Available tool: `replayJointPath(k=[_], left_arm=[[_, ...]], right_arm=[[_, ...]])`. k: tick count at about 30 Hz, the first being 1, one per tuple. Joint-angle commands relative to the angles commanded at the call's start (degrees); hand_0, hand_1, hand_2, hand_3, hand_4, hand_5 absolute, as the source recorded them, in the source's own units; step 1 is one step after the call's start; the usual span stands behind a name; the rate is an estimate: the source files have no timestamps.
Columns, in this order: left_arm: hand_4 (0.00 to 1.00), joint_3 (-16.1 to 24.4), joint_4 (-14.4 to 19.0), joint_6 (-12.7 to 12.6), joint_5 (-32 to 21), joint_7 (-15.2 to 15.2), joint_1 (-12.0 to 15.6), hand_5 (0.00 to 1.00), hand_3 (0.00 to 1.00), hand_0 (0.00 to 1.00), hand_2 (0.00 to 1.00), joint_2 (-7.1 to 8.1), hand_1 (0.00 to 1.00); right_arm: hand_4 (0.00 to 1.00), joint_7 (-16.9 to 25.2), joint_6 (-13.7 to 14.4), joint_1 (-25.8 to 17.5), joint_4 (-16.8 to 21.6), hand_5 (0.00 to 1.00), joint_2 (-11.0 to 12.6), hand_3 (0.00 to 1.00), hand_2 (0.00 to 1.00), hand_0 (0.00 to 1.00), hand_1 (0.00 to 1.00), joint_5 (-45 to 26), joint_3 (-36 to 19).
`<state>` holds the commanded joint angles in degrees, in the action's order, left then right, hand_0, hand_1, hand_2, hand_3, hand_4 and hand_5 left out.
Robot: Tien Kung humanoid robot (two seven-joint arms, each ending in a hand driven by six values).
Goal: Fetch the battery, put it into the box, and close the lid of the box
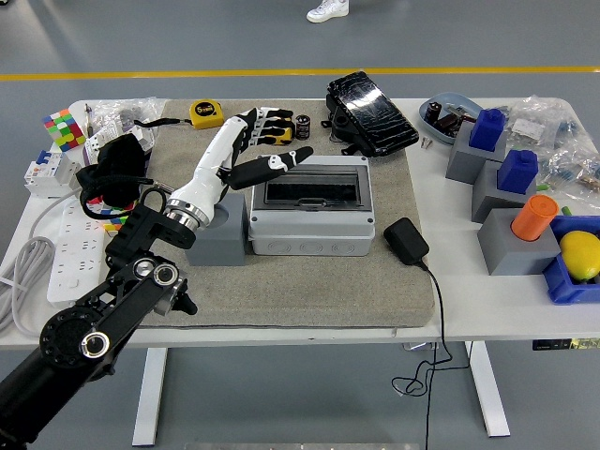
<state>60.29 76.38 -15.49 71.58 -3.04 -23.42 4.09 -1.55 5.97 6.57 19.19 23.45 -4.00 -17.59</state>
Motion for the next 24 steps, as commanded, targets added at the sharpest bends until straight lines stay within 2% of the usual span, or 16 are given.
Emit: replayJointPath(k=[5, 8, 13, 24], left_arm=[[0.998, 6.09, -0.25, 1.67, -10.81, -3.64, 2.68, 0.421, 0.698, 0.695, 0.665, 0.25, 0.701], [0.998, 9.49, -0.67, 2.55, -14.43, -4.85, 3.74, 0.421, 0.698, 0.695, 0.665, 0.37, 0.701], [0.998, 14.10, -1.85, 3.94, -17.10, -5.39, 4.64, 0.424, 0.689, 0.701, 0.662, 0.62, 0.701], [0.998, 17.66, -3.54, 5.97, -19.66, -6.29, 5.41, 0.426, 0.689, 0.698, 0.661, 1.05, 0.686]], right_arm=[[0.918, -0.02, -0.01, 0.02, -0.09, 0.470, 0.03, 0.541, 0.565, 0.565, 0.594, -0.23, 0.18], [0.918, -0.03, -0.04, 0.01, -0.10, 0.470, 0.04, 0.541, 0.565, 0.565, 0.594, -0.31, 0.34], [0.918, -0.06, 0.01, 0.05, -0.12, 0.470, 0.05, 0.541, 0.566, 0.565, 0.594, -0.37, 0.52], [0.918, -0.08, 0.09, 0.44, -0.08, 0.470, 0.07, 0.542, 0.566, 0.565, 0.595, -0.32, 0.68]])
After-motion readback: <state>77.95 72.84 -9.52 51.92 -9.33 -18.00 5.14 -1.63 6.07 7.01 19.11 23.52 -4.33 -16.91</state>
